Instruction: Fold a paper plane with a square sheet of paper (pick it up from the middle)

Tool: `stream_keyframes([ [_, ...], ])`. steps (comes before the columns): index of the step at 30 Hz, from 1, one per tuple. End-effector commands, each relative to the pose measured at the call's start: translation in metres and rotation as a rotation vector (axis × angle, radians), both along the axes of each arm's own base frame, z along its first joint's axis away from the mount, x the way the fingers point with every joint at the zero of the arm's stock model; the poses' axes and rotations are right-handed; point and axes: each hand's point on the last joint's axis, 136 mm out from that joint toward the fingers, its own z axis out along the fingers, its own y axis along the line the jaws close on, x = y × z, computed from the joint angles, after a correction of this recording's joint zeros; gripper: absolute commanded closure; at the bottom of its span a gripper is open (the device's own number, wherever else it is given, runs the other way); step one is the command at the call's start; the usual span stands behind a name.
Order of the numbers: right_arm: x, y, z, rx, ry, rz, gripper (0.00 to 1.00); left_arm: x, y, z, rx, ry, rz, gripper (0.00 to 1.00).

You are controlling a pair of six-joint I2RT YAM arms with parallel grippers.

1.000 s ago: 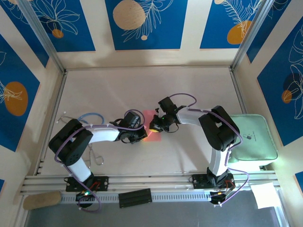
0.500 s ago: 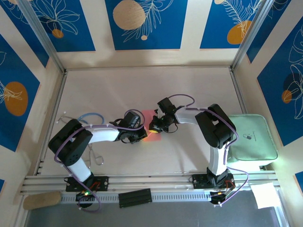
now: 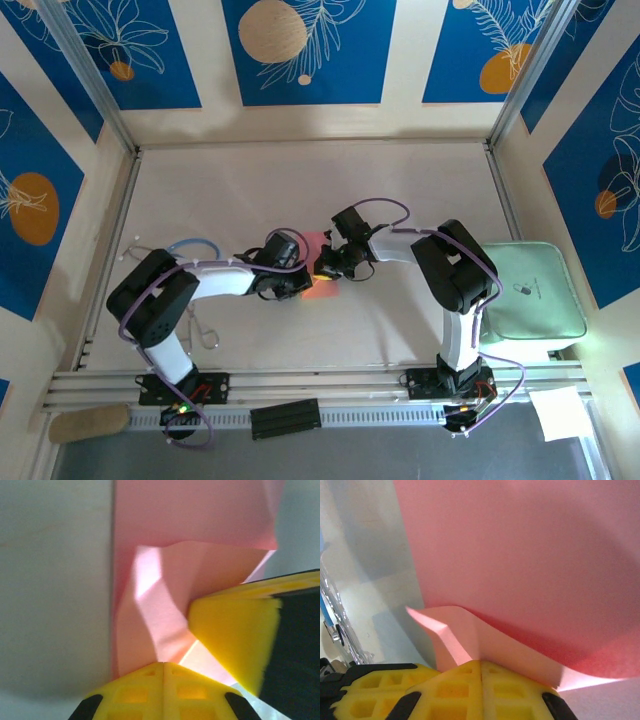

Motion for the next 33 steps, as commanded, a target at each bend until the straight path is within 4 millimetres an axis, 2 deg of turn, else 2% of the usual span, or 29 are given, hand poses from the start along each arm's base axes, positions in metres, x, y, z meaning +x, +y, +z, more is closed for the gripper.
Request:
stream_keyframes([
  [1,-0.012,-0.017,-0.031,-0.105,0.024,0.009,0.97,-0.005,0.015,-0.015,0.070,0.045,0.024,1.00],
  [6,-0.001,-0.015,-0.024,-0.100,-0.072,0.038,0.96,-0.015,0.024,-0.024,0.102,0.092,0.048,1.00],
  [12,0.023,-0.019,-0.015,-0.092,-0.204,0.043,0.96,-0.023,0.031,-0.032,0.123,0.140,0.069,1.00],
  [16,0.040,-0.029,-0.013,-0.084,-0.235,0.005,0.96,-0.027,0.034,-0.037,0.133,0.162,0.075,1.00],
  [23,0.066,-0.053,-0.019,-0.067,-0.180,-0.092,0.95,-0.028,0.034,-0.038,0.130,0.168,0.070,1.00],
  [26,0.078,-0.062,-0.016,-0.061,-0.172,-0.126,0.96,-0.027,0.031,-0.037,0.123,0.167,0.062,1.00],
  [28,0.083,-0.066,-0.007,-0.055,-0.188,-0.140,0.96,-0.025,0.030,-0.035,0.120,0.159,0.055,1.00],
  [33,0.084,-0.069,0.036,-0.015,-0.279,-0.147,0.96,-0.020,0.026,-0.030,0.115,0.144,0.034,1.00],
])
